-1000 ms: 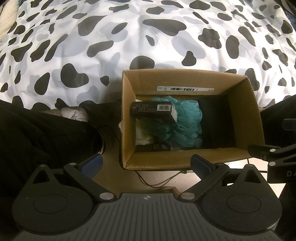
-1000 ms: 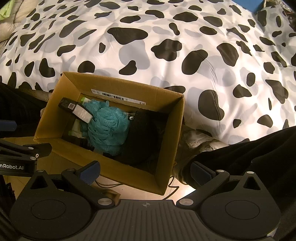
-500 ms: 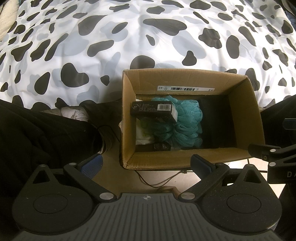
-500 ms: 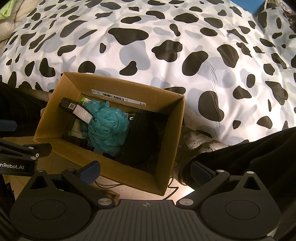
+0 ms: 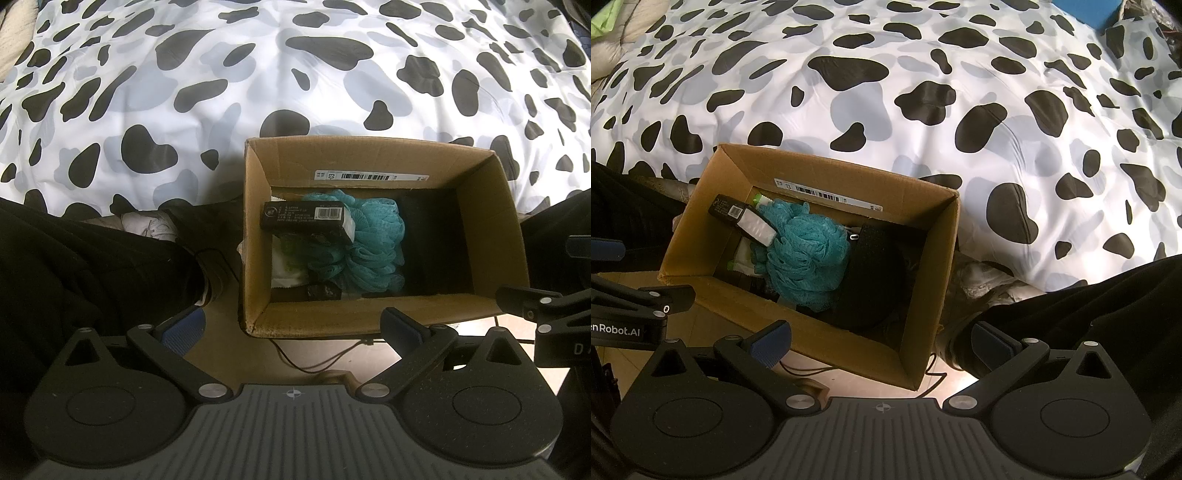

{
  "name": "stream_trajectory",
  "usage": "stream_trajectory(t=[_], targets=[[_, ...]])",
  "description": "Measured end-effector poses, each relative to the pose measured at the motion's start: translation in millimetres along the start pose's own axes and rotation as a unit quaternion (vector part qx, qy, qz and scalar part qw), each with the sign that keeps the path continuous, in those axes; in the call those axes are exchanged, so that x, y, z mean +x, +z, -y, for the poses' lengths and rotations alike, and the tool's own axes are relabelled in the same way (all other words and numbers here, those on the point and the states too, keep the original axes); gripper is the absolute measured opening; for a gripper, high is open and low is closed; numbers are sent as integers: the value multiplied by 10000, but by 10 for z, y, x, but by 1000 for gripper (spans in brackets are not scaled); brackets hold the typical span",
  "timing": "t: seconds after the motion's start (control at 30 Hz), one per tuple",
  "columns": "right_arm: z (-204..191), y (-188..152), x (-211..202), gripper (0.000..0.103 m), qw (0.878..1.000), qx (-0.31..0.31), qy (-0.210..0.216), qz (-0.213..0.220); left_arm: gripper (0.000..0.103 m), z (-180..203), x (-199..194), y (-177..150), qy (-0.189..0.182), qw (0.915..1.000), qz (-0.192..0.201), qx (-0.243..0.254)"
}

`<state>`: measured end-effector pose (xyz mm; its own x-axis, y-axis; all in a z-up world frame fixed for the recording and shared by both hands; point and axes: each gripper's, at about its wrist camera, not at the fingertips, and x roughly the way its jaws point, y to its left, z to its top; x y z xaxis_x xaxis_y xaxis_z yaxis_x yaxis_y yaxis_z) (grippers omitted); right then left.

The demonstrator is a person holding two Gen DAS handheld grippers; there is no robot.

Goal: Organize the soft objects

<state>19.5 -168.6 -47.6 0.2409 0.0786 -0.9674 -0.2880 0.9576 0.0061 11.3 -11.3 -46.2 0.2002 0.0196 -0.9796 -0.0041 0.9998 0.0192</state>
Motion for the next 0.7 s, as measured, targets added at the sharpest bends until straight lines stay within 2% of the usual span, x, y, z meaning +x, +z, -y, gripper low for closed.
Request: stream_trajectory(t=[0.7], targets=[[-14, -12, 4, 103, 10000, 0, -6, 0, 103, 0, 1, 2, 0, 10000, -3, 0]])
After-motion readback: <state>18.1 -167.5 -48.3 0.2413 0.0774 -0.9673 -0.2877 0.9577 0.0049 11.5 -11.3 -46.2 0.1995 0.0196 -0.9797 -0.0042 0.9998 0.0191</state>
